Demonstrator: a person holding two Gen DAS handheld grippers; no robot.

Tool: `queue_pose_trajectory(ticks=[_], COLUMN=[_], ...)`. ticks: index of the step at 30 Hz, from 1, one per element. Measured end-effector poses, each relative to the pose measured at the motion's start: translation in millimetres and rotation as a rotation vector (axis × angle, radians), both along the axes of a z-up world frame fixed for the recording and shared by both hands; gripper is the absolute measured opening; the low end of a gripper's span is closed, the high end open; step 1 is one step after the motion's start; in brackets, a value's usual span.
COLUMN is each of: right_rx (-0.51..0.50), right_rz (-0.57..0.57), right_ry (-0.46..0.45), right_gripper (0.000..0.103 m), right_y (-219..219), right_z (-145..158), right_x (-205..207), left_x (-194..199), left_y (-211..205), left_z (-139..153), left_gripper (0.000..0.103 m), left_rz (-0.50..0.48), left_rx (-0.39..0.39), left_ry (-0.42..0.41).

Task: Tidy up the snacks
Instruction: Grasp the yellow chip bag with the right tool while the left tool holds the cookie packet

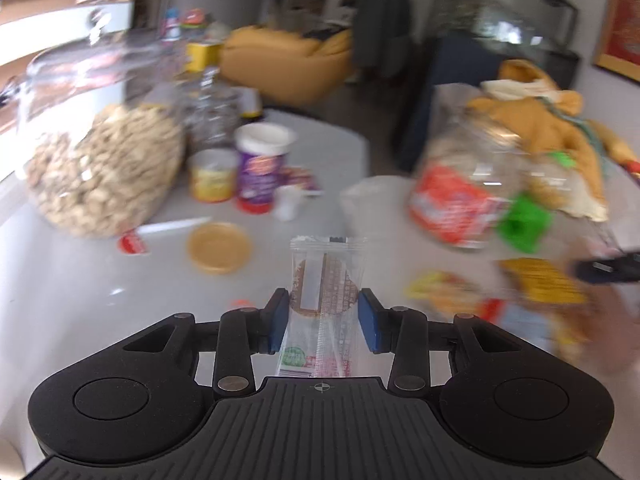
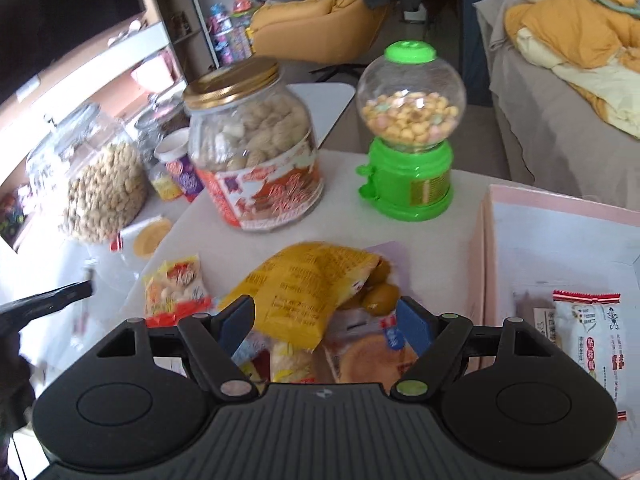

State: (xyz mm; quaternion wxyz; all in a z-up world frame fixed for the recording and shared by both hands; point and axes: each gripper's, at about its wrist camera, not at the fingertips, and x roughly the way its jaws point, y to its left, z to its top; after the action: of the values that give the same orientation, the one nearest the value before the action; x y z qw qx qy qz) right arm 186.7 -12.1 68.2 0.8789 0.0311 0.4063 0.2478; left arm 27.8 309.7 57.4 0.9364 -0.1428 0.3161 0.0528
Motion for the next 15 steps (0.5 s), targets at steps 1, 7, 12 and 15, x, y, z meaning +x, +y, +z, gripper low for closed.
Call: queue_pose_trajectory(ticks=[1,7,12,15], right_rx=[0.012,-0.053,-0.111,-0.096], right_rz=[-0.007,-0.018,-0.001,0.045], right_ry=[0.007,0.047,0.070,0.054], right_gripper=[0.078,0.078,0.056,0.040], right_y=[2.1,44.9,63.3,50.1], right_z=[1.2,-3.9,-12.6,-4.7], right_x=[4.7,30.1,25.8,8.1], left_x=[-4.7,-20.4,-30.7,-34.6], left_y=[-16.2,-99.5,-123.7,-123.2], left_z=[6.4,-6.6,-31.7,-43.9], left_gripper=[0.043,0.043,0.043,0.043], left_rz=[-0.029,-0.186,-0.182,-0.154], left_rx=[-0.003,-0.091,-0.163,-0.223], left_ry=[-0.006,-0.007,-0.001,0.016])
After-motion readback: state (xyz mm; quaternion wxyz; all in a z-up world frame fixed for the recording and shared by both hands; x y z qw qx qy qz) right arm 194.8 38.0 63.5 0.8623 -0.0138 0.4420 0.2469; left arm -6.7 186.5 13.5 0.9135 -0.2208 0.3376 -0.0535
